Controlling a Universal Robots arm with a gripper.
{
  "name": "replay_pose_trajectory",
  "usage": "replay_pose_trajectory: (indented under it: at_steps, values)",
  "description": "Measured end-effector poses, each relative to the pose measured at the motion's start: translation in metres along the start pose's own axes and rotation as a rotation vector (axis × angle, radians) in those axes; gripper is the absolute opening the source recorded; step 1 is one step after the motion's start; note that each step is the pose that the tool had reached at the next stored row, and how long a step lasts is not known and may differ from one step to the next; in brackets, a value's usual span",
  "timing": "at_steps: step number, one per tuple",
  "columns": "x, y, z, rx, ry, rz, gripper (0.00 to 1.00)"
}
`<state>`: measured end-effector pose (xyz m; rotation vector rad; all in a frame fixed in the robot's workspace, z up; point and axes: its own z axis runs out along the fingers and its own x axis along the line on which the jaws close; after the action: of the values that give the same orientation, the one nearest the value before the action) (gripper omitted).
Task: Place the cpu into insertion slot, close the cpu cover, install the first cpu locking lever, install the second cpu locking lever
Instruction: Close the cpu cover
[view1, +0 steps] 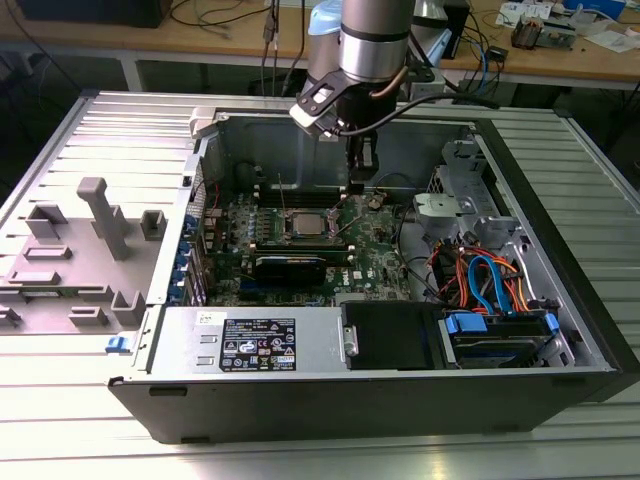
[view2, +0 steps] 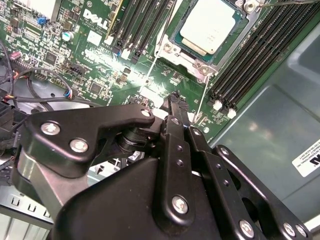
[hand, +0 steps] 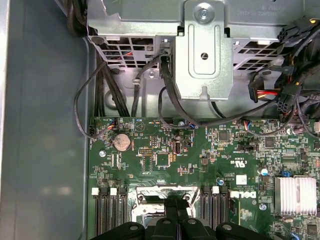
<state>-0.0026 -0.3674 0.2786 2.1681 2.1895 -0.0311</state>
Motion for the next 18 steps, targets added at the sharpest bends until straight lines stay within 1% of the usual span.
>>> replay_pose_trajectory:
  at_steps: [12, 13, 15, 16, 18]
  values:
    - [0.0, 0.0003, 0.0005, -0.0001, 0.0001, 0.0, 0.11]
    - [0.0001, 0.0017, 0.001, 0.0001, -0.0044, 0.0, 0.11]
    - [0.0001, 0.0029, 0.0016, 0.0001, -0.0073, 0.0, 0.11]
    - [0.0002, 0.0066, 0.0022, 0.0001, -0.009, 0.0, 0.11]
    - [0.0003, 0.0145, 0.0036, 0.0003, -0.0095, 0.0, 0.11]
